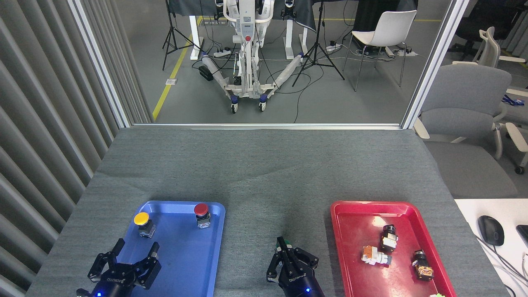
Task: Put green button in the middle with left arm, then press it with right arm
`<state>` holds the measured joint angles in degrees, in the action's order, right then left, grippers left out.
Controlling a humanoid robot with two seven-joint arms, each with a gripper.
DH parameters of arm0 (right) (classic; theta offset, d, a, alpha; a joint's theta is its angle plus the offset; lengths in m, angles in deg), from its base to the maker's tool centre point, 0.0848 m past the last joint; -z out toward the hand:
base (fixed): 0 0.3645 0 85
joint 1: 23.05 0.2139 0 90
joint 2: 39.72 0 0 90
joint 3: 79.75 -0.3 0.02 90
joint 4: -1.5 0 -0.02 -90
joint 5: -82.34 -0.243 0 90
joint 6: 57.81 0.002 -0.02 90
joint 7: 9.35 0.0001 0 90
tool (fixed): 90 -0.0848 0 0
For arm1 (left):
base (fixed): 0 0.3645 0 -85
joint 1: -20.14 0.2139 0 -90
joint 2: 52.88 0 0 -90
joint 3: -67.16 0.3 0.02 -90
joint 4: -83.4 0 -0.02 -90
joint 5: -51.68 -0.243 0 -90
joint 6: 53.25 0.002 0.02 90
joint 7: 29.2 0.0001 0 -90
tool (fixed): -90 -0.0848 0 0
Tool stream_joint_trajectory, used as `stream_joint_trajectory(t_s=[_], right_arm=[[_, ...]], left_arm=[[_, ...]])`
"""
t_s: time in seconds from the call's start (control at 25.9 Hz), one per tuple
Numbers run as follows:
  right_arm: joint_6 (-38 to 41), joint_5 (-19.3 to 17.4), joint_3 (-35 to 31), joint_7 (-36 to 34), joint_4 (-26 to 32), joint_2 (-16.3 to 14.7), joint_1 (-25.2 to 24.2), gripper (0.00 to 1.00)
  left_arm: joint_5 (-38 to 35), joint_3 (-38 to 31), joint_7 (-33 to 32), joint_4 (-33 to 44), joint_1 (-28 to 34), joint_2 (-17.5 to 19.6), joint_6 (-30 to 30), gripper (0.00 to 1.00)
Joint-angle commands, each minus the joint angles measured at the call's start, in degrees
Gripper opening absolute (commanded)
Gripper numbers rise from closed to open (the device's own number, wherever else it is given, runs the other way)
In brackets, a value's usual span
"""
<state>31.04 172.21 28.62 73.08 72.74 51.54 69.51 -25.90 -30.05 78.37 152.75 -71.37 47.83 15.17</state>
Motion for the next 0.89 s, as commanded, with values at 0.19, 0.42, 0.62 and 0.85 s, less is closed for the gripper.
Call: stream_joint_trajectory(t_s=[0.19, 0.42, 0.62, 0.85], right_arm=[[-0.1, -0.4, -0.3, 1.2, -1.7, -0.1, -0.1, 0.06], [0.6, -1.5, -0.4, 0.7, 0.3, -0.3, 0.0, 0.08], [2.2, -2.8, -0.6, 0.0, 3.3, -0.6, -0.1, 0.1], [2.5, -3.2, -5.3, 0.3, 9.8, -0.6, -2.9, 1.0]], left_arm=[[0.3, 0.0, 0.0, 0.0, -0.1, 0.0, 0.0, 0.99], [0.7, 0.0, -0.2, 0.0, -0.5, 0.1, 0.0, 0.99], [0.7, 0.0, -0.3, -0.1, -0.7, 0.1, 0.0, 0.99], [1.4, 0.0, -0.5, -0.8, -0.7, 0.2, 0.0, 0.99]])
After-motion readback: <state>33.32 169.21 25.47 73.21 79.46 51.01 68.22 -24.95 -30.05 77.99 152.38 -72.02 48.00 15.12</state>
